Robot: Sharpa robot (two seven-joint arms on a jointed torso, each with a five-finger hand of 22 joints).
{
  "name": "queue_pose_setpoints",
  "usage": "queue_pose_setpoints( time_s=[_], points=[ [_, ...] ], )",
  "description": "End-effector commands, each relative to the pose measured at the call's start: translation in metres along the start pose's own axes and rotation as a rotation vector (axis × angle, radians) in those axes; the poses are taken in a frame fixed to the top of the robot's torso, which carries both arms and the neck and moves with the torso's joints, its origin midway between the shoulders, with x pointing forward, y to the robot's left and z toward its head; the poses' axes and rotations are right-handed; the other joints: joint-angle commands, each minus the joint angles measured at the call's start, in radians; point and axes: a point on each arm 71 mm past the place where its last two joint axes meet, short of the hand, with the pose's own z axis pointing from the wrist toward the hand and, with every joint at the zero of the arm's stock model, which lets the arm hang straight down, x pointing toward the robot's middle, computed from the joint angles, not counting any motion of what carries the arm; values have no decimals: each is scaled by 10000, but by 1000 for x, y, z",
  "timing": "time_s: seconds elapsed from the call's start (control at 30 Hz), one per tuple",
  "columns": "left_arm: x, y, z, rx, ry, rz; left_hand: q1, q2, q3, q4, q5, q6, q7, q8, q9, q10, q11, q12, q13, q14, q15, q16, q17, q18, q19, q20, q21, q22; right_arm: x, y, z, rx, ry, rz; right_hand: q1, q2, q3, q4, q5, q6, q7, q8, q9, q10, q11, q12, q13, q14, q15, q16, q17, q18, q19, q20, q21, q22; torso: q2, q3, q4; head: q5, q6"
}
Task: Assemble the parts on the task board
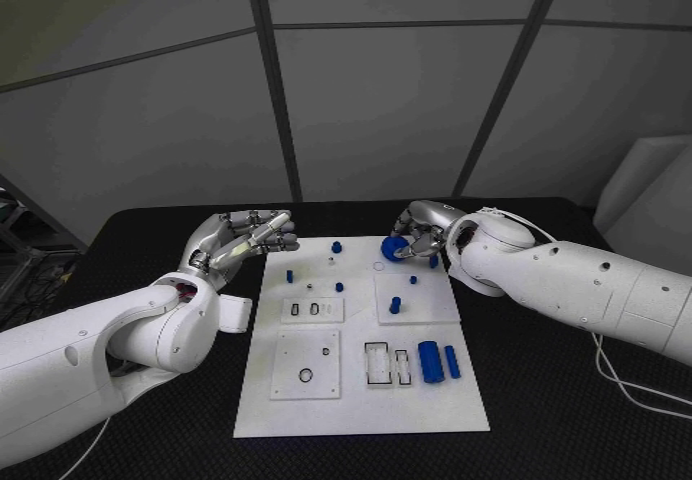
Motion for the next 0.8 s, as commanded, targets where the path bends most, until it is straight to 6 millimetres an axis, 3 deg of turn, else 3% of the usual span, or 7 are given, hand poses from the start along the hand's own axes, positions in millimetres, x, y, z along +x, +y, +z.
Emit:
queue_pose_setpoints(
  time_s=[0.03,0.33,0.8],
  points=[
    [1,-2,0,75,171,-15,91,32,-14,-63,-45,27,7,-49,-12,37,11,-41,-11,11,3,-40,16,67,70,21,-57,-17,-6,14,-3,-650,-745,-385,-98,28,61,-3,41,373,-202,19,42,58,-5,51,504,922,-84,72,2087,-124,83,-26,65,721,-6,-4,-11,27,25],
    [1,-2,0,72,175,-16,91,32,-14,-63,-45,27,7,-49,-12,37,11,-41,-11,11,3,-40,16,67,70,21,-57,-17,0,59,-2,-1879,-947,-887,-123,-37,126,-35,26,401,-207,-26,24,74,-12,63,522,929,-93,85,2121,-141,128,-38,102,802,9,-13,40,50,65],
    [3,-2,1,81,194,-30,81,34,-14,-65,-49,25,8,-58,-13,39,12,-51,-11,10,6,-52,18,66,71,22,-62,-22,16,98,19,-2485,-789,-1002,-226,-99,221,-28,-9,396,-193,-136,-16,67,-4,45,512,924,-92,75,2096,-140,123,-44,100,797,22,-9,16,121,67]
  ],
)
